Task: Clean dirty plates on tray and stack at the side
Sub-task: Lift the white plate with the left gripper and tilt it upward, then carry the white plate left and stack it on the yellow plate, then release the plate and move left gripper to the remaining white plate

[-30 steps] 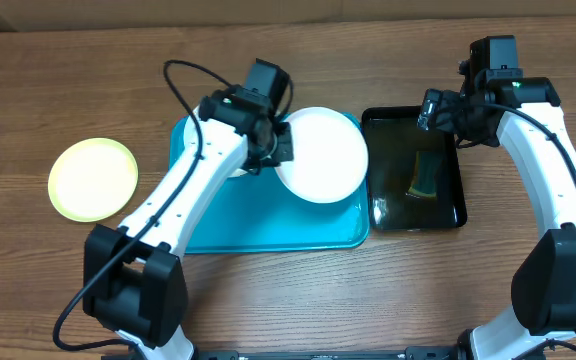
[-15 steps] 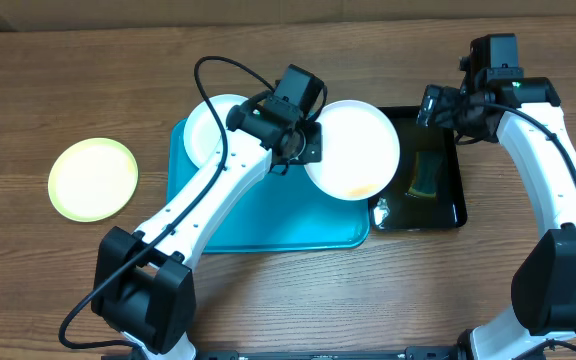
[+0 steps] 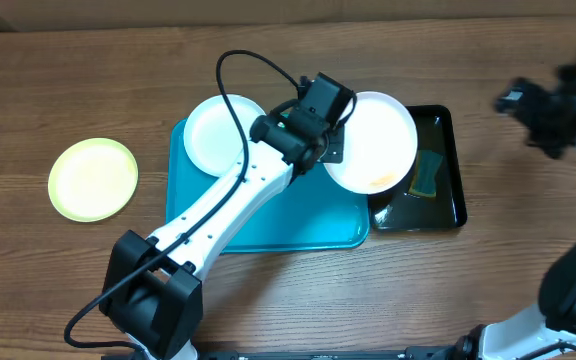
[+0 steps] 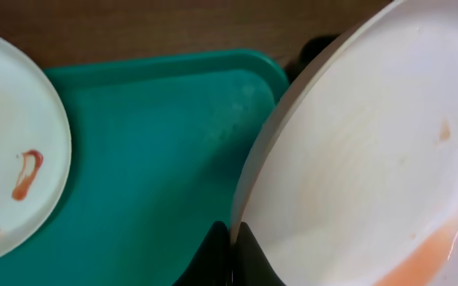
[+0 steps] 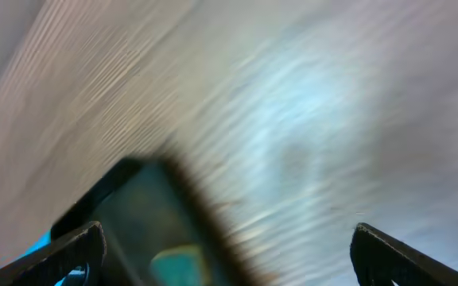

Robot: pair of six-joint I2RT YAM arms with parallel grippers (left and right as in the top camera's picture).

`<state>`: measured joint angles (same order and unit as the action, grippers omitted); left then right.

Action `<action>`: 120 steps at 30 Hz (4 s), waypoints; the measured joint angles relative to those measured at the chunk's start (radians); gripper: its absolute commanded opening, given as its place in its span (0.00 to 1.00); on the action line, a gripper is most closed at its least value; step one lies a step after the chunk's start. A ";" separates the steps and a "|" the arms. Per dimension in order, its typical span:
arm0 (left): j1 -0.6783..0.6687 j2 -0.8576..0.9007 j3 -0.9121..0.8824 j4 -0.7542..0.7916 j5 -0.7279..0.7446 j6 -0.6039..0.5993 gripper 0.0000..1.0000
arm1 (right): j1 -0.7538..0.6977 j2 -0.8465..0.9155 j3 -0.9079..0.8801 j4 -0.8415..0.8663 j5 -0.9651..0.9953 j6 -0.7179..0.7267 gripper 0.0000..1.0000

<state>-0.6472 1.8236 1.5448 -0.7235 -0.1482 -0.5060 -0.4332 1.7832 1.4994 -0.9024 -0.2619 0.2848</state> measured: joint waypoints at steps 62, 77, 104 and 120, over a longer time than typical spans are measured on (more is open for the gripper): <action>-0.308 0.000 0.000 0.667 -0.814 0.944 0.04 | -0.261 0.000 0.000 -0.025 -0.049 0.003 1.00; -0.196 0.000 0.014 0.286 -0.532 0.433 0.04 | -0.261 0.000 0.000 -0.026 -0.048 0.003 1.00; 1.244 0.001 0.085 -0.413 0.220 0.034 0.04 | -0.261 0.000 0.000 -0.026 -0.048 0.003 1.00; 1.386 0.001 -0.116 -0.246 0.219 0.048 0.59 | -0.261 0.000 0.000 -0.026 -0.048 0.003 1.00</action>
<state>0.7387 1.8244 1.4288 -0.9699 0.0711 -0.4580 -0.6937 1.7832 1.4994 -0.9283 -0.3103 0.2878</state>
